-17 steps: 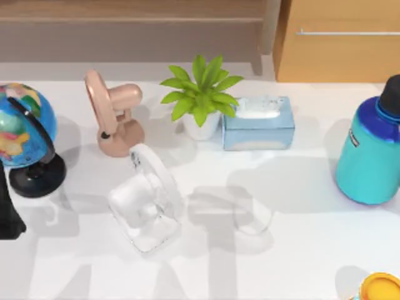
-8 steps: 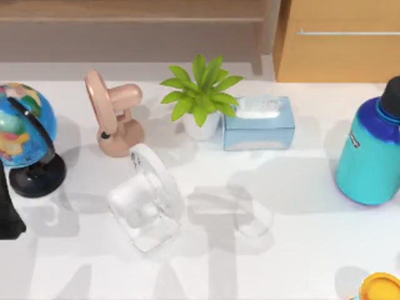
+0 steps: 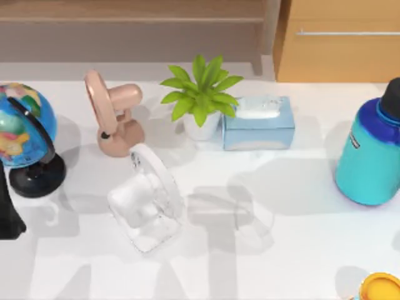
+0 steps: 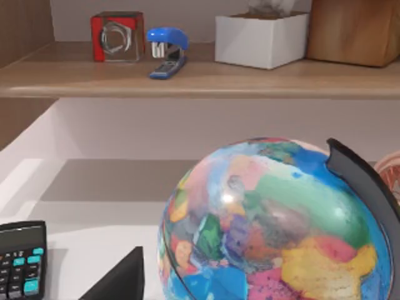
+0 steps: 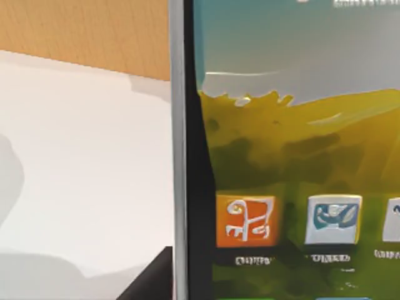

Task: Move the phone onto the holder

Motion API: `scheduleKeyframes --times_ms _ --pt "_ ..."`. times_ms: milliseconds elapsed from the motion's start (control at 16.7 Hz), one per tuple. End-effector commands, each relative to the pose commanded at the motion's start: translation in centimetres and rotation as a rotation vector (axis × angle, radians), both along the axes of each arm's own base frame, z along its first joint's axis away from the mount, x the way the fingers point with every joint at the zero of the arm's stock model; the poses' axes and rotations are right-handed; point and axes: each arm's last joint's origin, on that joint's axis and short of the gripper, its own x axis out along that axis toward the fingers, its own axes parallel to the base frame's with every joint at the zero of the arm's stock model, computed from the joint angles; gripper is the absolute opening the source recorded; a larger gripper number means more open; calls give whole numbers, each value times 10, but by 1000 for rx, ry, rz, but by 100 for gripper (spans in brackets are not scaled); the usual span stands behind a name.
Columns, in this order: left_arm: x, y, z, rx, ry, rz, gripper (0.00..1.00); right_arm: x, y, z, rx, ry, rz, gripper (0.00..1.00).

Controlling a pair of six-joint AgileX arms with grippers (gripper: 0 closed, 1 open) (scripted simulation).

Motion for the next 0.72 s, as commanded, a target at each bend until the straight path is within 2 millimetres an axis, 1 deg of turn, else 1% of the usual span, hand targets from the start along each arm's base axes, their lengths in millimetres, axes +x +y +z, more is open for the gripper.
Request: scheduleKeyframes --times_ms 120,720 --pt "0 0 0 0 0 0 100 0 0 0 0 0 0 0" --pt "0 0 0 0 0 0 100 0 0 0 0 0 0 75"
